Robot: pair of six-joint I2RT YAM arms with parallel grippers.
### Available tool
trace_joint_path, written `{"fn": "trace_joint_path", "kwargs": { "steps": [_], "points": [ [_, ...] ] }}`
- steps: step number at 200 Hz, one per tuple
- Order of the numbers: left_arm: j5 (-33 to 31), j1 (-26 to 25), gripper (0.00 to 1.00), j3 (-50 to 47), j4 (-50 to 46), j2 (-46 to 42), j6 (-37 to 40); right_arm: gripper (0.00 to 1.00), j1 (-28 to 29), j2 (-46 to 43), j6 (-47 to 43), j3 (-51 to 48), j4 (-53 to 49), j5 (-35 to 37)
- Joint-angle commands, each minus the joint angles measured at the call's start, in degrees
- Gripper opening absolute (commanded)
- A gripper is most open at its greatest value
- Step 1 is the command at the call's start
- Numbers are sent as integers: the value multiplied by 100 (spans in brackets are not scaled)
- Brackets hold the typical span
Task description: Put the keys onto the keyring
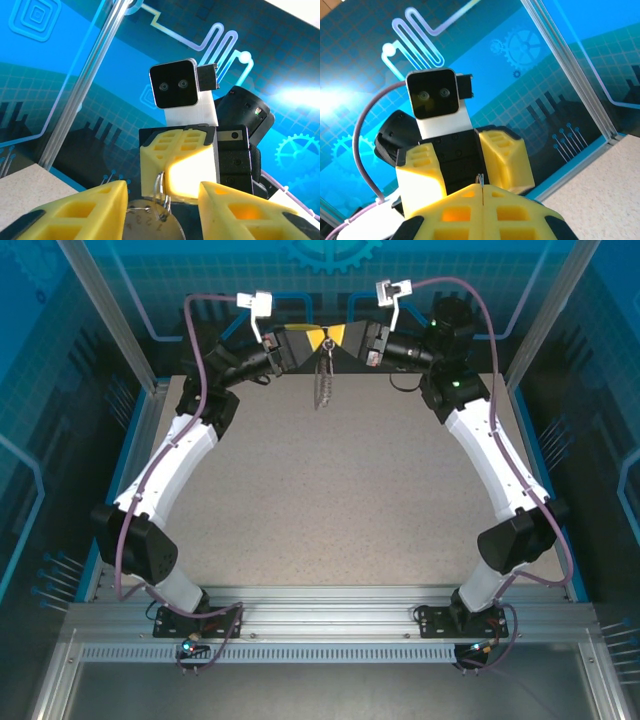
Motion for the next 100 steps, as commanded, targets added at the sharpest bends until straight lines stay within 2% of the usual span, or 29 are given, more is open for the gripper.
{"fn": "trace_joint_path", "kwargs": {
  "steps": [1, 68, 100],
  "points": [
    [246, 141, 46, 247, -365, -246, 287, 0, -117, 76, -551, 482, -636, -442],
    [903, 186, 50, 1429, -2965, -22, 1891, 0, -351, 747, -2641, 2303, -3686, -1170],
    [1352, 186, 49, 1998, -3813, 222, 2264, 0, -556, 1029, -3022, 2839, -4341, -1450]
  ]
}}
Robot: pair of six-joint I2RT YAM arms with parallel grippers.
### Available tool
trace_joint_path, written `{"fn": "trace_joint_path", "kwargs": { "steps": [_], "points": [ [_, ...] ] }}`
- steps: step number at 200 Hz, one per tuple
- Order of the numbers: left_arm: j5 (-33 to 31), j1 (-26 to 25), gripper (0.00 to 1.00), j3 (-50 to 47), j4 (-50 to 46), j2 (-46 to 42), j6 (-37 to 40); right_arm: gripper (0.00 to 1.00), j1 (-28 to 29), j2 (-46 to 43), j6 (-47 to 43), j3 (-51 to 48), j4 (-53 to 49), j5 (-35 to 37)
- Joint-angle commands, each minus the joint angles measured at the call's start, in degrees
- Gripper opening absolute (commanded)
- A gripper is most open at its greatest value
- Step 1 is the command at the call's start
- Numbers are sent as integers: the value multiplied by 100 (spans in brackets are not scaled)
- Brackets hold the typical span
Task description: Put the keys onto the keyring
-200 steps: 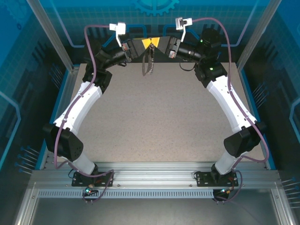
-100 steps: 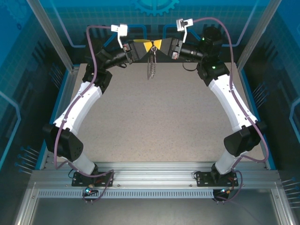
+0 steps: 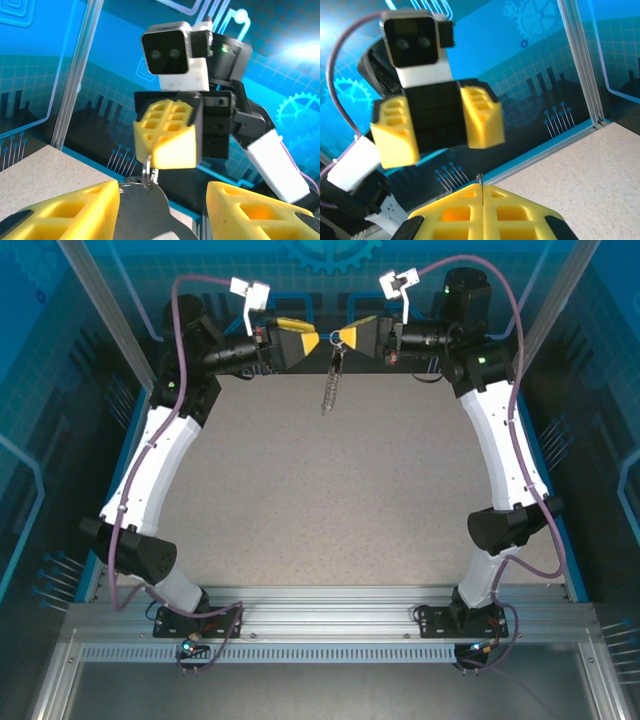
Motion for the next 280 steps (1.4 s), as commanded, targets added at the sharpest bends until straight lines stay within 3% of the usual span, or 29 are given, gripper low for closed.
{"fn": "trace_joint_path", "kwargs": {
  "steps": [1, 107, 280],
  "points": [
    [550, 42, 49, 445, -1048, 213, 616, 0, -190, 218, -633, 341, -988, -422],
    [785, 39, 46, 824, -1742, 551, 1019, 0, -45, 352, -802, 242, -1216, -826],
    [943, -39, 37, 887, -1762, 801, 1022, 0, 196, 587, -582, 430, -965, -1027]
  ]
}}
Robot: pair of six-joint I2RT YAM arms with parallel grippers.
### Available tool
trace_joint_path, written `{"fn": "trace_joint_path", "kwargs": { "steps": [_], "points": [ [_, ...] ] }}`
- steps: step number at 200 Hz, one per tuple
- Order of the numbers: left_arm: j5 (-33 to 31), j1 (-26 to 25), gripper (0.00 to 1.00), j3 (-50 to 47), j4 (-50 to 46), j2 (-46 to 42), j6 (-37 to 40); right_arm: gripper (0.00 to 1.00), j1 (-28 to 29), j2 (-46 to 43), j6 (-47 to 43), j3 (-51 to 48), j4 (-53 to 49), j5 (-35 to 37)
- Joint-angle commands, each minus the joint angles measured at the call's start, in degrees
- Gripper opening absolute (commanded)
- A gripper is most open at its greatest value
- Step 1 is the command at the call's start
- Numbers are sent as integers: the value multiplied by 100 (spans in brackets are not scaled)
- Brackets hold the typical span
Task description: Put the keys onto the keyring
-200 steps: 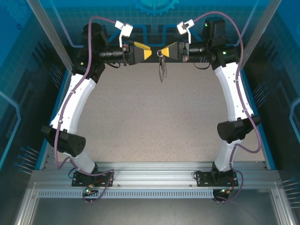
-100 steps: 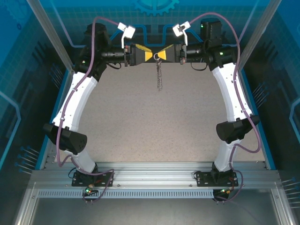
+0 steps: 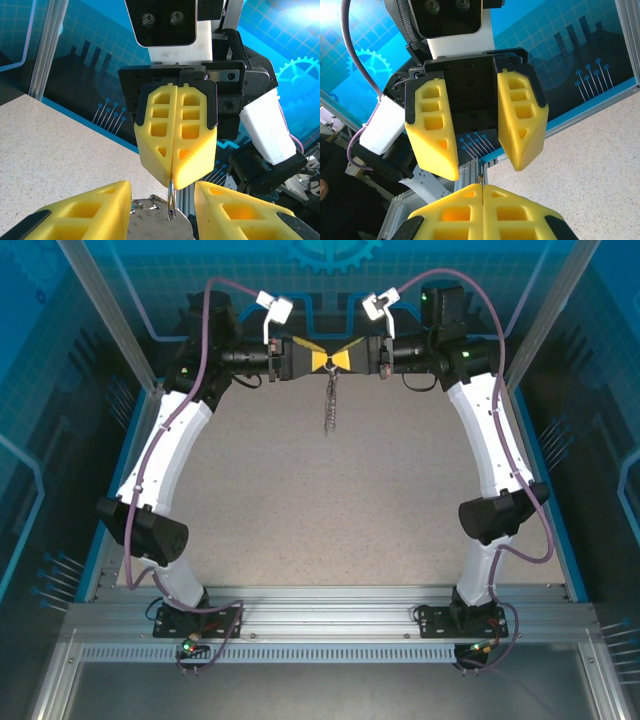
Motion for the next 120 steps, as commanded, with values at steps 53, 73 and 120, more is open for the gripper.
{"fn": "trace_joint_path", "kwargs": {
  "steps": [53, 73, 120],
  "points": [
    [287, -35, 32, 174, -153, 24, 155, 0, 89, 100, 112, 258, 128, -181],
    [311, -43, 32, 140, -158, -9, 153, 0, 98, 92, 131, 258, 143, -175],
    [339, -85, 28, 129, -130, -17, 155, 0, 162, 76, 142, 266, 139, -152]
  ]
}}
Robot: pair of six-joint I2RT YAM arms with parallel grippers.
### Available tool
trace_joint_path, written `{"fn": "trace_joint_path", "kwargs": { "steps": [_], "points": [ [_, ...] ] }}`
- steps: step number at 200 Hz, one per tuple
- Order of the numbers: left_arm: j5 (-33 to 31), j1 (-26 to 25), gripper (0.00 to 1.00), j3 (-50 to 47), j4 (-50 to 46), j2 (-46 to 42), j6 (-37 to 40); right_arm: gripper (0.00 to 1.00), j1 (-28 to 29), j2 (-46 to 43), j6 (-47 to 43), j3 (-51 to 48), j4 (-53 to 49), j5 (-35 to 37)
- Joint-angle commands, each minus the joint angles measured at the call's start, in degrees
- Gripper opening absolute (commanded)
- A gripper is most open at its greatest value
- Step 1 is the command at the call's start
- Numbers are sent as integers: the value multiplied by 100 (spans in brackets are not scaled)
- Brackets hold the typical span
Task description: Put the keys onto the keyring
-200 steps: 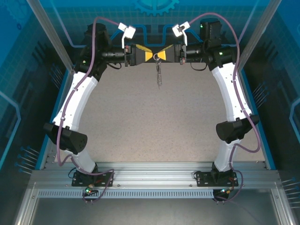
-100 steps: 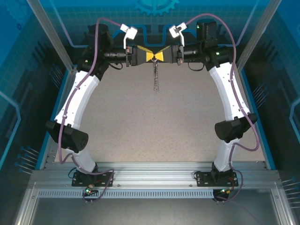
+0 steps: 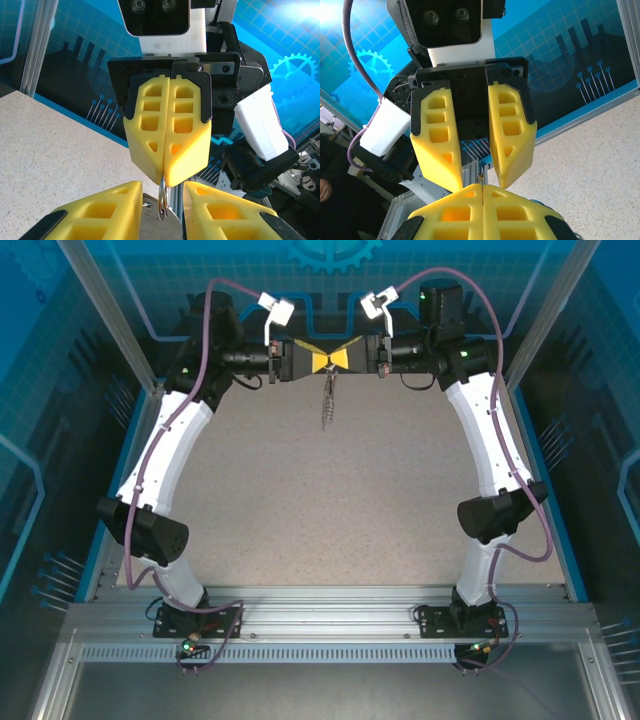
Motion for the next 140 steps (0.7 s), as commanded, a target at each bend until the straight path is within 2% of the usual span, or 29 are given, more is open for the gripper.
{"fn": "trace_joint_path", "kwargs": {
  "steps": [1, 34, 71, 118, 140],
  "points": [
    [200, -51, 28, 127, -52, -22, 137, 0, 130, 34, 74, 199, 48, -152],
    [225, -84, 18, 108, -41, -35, 136, 0, 173, 0, 32, 199, -15, -118],
    [255, -97, 0, -10, 142, -114, 80, 0, 217, -40, 38, 199, -32, -40],
    [332, -91, 0, -334, 594, -307, -187, 0, 224, -68, 140, 175, 59, 80],
    [143, -75, 0, -664, 1232, -473, -510, 0, 219, -89, 346, 141, 266, 169]
  ]
}}
